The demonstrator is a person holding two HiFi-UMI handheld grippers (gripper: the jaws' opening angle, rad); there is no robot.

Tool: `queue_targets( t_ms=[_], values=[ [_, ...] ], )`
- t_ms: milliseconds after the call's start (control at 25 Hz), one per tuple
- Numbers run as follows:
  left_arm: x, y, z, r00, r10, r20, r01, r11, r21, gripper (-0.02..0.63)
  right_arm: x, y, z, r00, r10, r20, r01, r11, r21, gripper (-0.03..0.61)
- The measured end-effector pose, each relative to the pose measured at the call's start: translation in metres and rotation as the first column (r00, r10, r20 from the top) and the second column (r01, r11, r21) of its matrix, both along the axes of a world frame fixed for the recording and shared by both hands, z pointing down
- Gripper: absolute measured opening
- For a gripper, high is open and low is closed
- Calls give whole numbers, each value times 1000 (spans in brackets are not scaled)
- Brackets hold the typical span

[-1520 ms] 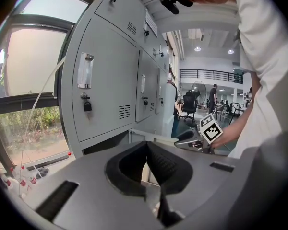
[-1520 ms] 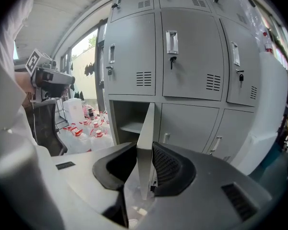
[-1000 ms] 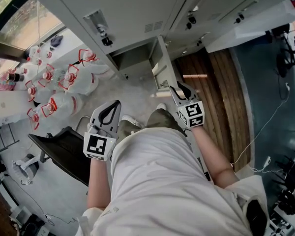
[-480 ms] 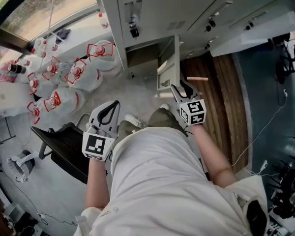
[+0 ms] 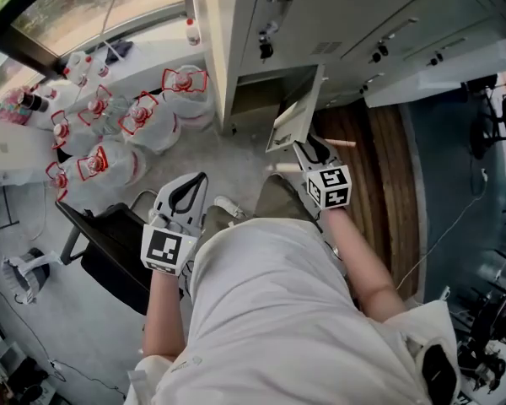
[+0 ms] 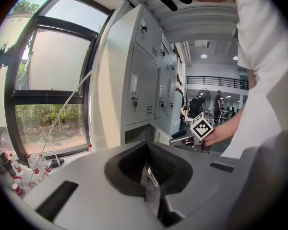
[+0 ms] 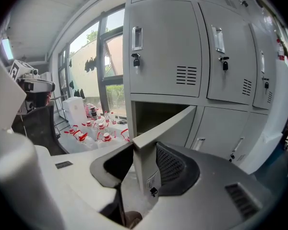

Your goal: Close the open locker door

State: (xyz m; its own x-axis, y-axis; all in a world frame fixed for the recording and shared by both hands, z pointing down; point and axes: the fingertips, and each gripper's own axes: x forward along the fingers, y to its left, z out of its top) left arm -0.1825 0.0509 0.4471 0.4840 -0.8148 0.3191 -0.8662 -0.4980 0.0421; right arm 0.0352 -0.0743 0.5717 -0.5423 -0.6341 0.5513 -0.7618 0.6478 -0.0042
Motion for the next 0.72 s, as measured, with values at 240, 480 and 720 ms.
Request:
queue_targets(
  t_ms=[240,480,720],
  values=[
    [-11,7,-4,997,-71,0,71,997,6,5,-17,-7,0,999,-38,15,37,999,3,178],
    [-21,8,-4,989,-148,-11,148,989,7,5,-43,-13,2,994,-112,-7,112,993,22,164],
    [-30,2,-7,980,-199,-16,199,980,6,5,-67,-22,0,984,-177,-2,177,984,22,155]
  ],
)
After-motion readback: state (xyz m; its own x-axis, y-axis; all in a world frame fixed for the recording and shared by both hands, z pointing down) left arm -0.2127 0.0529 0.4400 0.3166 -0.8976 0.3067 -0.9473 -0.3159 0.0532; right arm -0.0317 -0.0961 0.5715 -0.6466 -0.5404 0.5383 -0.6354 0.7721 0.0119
